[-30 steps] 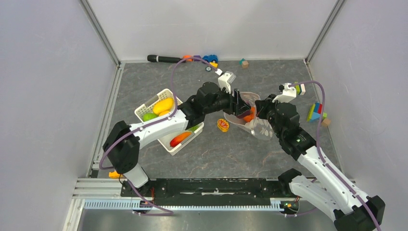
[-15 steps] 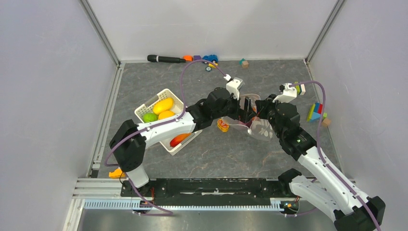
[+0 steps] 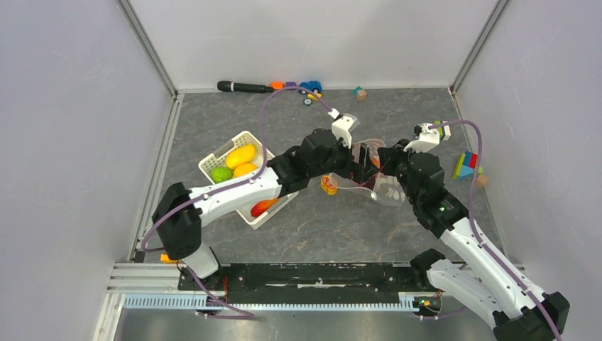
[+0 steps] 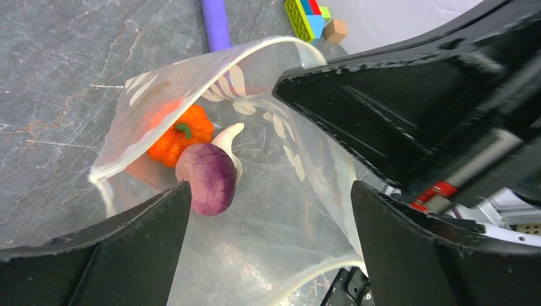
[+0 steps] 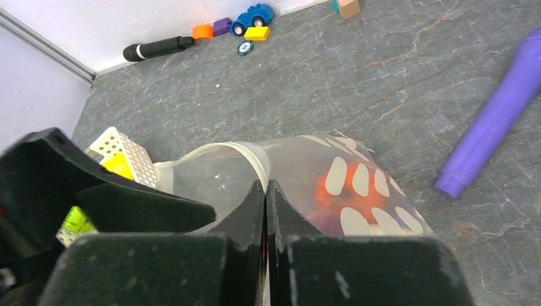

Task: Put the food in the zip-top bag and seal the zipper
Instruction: Place the fake vegetable in the zipper food storage bag, then pick up the fake fruit from the bin.

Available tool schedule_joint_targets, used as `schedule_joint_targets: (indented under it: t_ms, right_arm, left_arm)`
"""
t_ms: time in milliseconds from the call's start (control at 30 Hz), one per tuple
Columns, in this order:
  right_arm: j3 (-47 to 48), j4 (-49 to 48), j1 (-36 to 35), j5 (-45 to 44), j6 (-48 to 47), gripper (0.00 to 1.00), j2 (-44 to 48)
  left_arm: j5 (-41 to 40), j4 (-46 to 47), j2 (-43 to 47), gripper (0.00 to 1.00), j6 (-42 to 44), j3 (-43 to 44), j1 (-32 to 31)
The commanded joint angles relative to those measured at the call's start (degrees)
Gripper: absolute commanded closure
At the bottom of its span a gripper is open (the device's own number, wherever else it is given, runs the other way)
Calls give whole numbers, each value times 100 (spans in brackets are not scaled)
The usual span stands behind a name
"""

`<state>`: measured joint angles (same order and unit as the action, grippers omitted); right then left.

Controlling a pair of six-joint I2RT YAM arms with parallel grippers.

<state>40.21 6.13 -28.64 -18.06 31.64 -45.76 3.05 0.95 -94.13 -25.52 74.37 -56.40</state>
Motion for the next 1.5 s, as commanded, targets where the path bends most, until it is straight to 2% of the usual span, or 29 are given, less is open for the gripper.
schedule_joint_targets:
  t_ms: [0,367,500,733,1067,1467]
  right_arm:
    - [41,-204,-10,4,-28,100,141]
    - [7,-209,-10,-222,-44,100,240]
    - [14,-209,-9,-136,-49,100,251]
    - [22,-196,-7,-207,-81,100,189]
    - [27,-200,-6,-379,-106,100,82]
    - [49,-180,-5,-246,-120,100,0]
  left_arm:
    - [-454,-308,681,0,273,-23,-29]
    - [-3418,-1577,2027,0,-230,-1007,40]
    - [-4050,-1907,2335,0,-616,-1326,185]
    - [-4268,-2518,2740,0,-1618,-1680,998]
    - [-3698,-2573,2807,0,-2823,-2273,2288]
    - [-3647,-2240,2686,0,-4060,-2897,3065]
